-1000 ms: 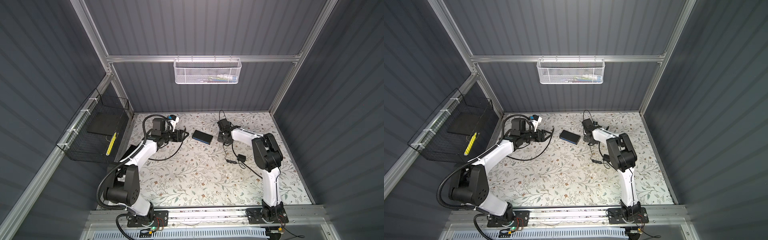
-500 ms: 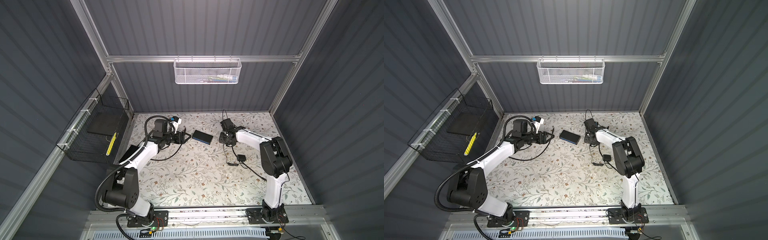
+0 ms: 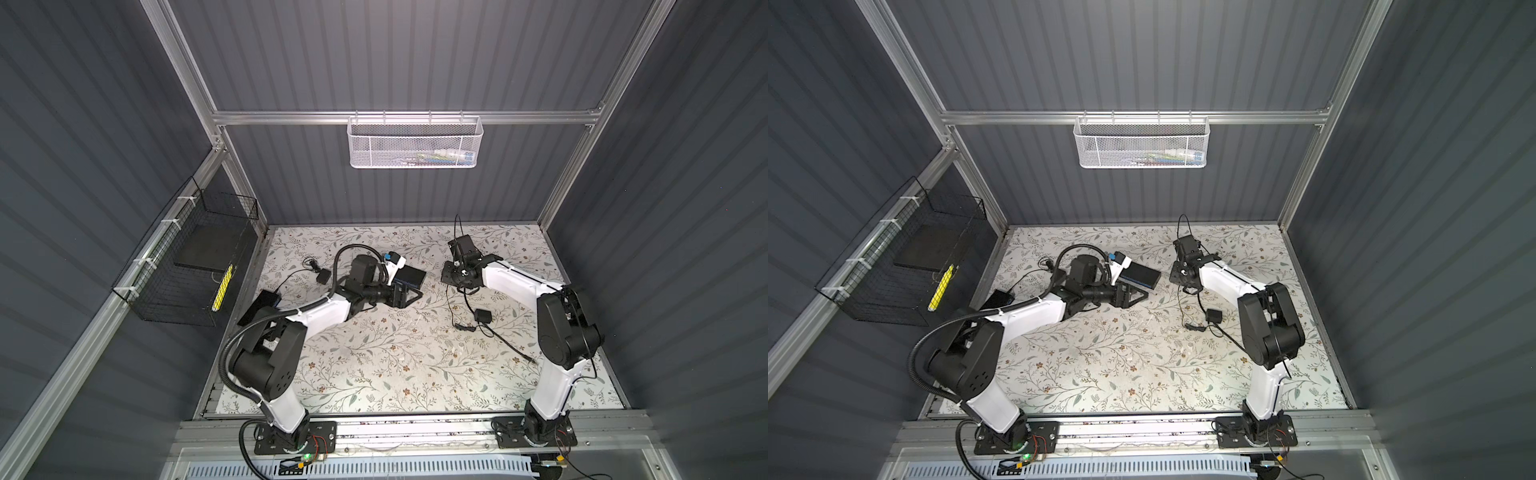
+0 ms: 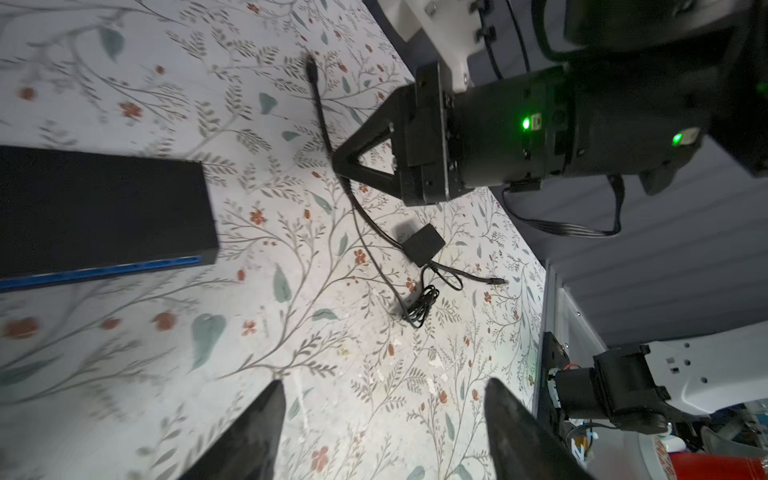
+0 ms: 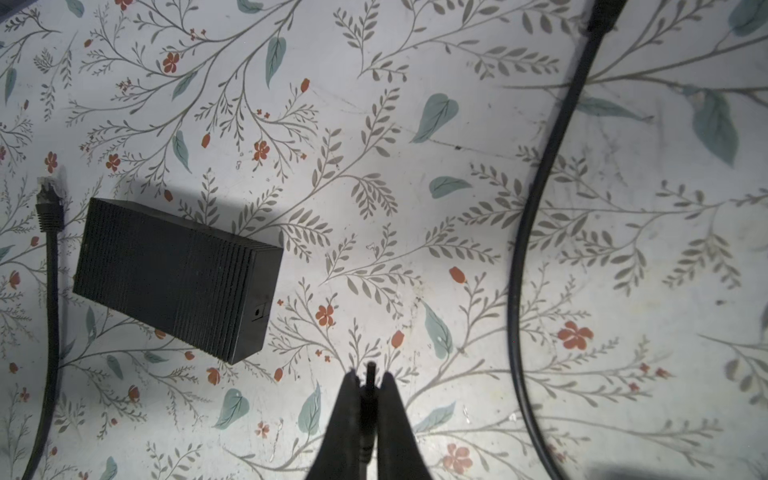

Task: Insert the plug into the switch port
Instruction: 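Move the left gripper toward the plug held by the right gripper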

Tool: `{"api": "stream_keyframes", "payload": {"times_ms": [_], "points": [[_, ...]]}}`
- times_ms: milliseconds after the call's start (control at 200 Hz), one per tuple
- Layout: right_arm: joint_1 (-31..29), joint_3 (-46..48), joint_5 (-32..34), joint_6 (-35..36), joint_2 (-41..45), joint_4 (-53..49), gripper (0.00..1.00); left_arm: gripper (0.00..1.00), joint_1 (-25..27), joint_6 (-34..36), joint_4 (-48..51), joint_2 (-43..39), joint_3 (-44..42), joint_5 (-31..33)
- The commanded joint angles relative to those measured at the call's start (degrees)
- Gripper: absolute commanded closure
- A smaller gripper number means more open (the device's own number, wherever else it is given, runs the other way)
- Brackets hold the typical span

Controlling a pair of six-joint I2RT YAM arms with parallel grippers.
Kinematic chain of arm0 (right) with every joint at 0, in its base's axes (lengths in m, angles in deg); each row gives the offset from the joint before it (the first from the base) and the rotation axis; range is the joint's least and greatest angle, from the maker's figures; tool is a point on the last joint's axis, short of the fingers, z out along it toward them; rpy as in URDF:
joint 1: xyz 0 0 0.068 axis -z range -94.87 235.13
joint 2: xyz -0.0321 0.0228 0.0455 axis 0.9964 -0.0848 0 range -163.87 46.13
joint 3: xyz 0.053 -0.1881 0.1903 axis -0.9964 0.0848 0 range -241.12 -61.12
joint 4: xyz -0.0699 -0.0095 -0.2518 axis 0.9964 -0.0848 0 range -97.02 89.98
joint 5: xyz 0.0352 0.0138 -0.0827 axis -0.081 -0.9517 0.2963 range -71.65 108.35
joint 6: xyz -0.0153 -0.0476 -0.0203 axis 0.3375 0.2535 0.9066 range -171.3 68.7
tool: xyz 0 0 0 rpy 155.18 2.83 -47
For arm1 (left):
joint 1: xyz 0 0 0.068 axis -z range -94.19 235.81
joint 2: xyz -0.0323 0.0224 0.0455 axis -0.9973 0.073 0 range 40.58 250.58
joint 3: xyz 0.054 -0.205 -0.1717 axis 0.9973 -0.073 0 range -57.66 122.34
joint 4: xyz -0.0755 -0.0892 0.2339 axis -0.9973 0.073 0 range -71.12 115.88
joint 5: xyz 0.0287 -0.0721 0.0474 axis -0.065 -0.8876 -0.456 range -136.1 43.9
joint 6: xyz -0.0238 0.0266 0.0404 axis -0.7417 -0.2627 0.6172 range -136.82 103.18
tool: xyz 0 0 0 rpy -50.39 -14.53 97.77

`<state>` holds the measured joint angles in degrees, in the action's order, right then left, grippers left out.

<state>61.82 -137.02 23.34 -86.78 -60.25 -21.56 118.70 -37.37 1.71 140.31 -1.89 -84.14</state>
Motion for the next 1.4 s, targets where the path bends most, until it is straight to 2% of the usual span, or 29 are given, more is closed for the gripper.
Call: {"api": "stream_keyframes", "payload": {"times_ms": [0, 230, 375, 585, 795, 886, 1251, 1396], "points": [[-0.14, 0.83, -1.02, -1.40, 2.84, 1.41, 0.94, 0.23, 2.16, -6.14, -12.68, 4.61, -1.03, -1.96], [-0.46, 2.28, -2.09, -2.59, 6.16, 2.33, 0.94, 0.24, 5.16, -7.32, -15.31, 11.28, 2.89, 0.40], [-0.81, 3.16, -2.89, -3.38, 6.89, 2.80, 0.94, 0.24, 5.73, -10.23, -20.53, 15.27, 5.45, -0.27], [-1.77, 3.73, -3.50, -3.86, 7.41, 2.73, 0.94, 0.28, 7.05, -11.23, -21.91, 18.69, 7.90, -0.42], [-2.51, 3.39, -4.77, -4.24, 7.32, 2.56, 0.94, 0.47, 7.28, -10.25, -20.22, 20.26, 9.36, -1.06], [-3.09, 2.99, -4.95, -4.26, 7.38, 2.38, 0.94, 0.51, 7.28, -9.78, -19.21, 20.42, 10.01, -1.20], [-3.32, 3.30, -4.64, -4.33, 7.43, 1.90, 0.94, 0.79, 7.28, -8.81, -16.89, 20.95, 11.40, -1.65], [-3.27, 3.38, -4.82, -4.28, 7.46, 1.94, 0.94, 0.86, 7.28, -8.65, -16.43, 21.00, 11.38, -1.95]]}}
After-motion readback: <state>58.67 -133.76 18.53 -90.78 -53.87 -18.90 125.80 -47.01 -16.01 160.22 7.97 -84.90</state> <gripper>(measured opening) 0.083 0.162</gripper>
